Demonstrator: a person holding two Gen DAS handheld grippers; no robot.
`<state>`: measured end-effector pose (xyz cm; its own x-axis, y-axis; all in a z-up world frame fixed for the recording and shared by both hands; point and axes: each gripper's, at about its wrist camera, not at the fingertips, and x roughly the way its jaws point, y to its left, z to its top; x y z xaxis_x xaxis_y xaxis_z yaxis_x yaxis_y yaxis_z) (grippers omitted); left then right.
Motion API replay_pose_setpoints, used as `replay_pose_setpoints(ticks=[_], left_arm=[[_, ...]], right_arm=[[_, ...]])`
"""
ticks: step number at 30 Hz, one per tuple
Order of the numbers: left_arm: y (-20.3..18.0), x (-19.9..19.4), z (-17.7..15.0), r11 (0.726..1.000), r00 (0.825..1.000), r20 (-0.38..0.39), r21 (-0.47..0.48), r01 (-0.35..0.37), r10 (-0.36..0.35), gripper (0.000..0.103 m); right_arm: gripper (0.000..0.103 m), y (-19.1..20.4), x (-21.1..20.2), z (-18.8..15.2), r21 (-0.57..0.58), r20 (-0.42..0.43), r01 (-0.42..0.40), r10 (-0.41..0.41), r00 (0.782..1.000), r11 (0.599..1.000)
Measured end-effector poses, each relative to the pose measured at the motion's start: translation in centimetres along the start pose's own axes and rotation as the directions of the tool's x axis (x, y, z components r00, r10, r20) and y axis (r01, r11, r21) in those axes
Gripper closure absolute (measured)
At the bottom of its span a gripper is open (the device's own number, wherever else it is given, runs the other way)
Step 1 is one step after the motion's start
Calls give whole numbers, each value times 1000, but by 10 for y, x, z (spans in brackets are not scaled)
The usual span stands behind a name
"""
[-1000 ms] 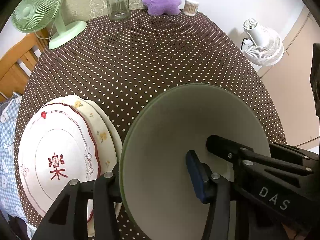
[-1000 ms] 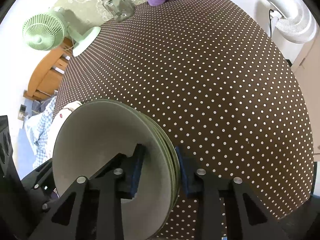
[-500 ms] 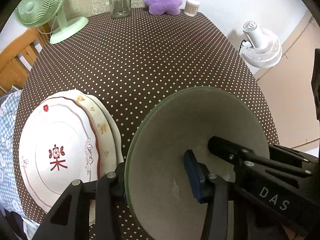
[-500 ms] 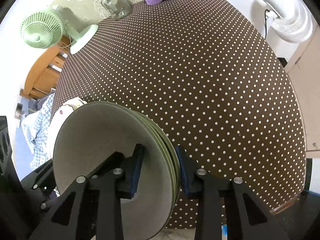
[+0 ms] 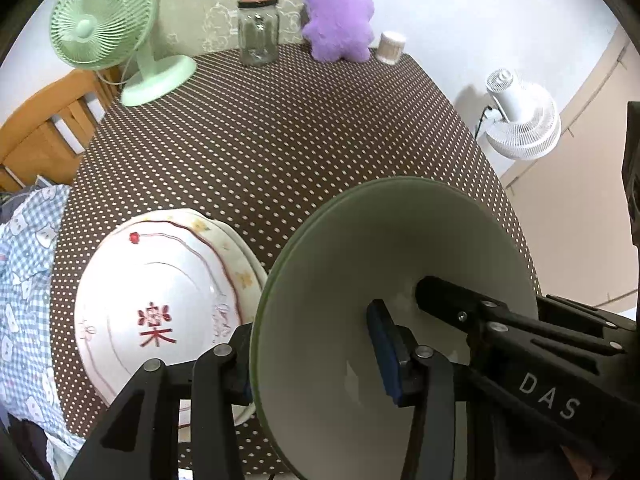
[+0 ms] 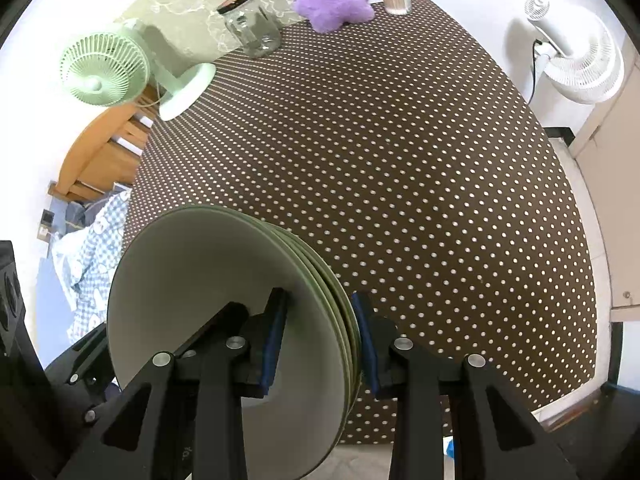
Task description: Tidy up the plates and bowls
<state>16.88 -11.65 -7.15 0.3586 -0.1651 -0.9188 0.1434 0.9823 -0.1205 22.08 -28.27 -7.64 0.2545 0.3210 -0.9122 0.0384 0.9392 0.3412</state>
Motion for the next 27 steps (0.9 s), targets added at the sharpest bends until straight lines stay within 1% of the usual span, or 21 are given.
replay_pose_setpoints(ticks=[5, 12, 18, 27], left_arm=[[7, -7, 5, 1000, 1000, 19, -17, 0, 1, 57], [33, -21, 2, 999, 999, 40, -44, -4, 5, 58], [61, -26, -1, 998, 999, 45, -70, -10, 13, 58], [104, -27, -5, 994, 999, 31, -105, -16, 19, 58]], right_arm=[[66, 23, -7, 6, -29, 17, 2, -1, 1000, 1000], [66, 53, -8, 9, -57, 29, 0, 2, 1000, 998], [66, 83, 2, 10, -84, 26, -3, 5, 1000, 996], [66, 127, 27, 10, -102, -3, -6, 6, 1000, 995]])
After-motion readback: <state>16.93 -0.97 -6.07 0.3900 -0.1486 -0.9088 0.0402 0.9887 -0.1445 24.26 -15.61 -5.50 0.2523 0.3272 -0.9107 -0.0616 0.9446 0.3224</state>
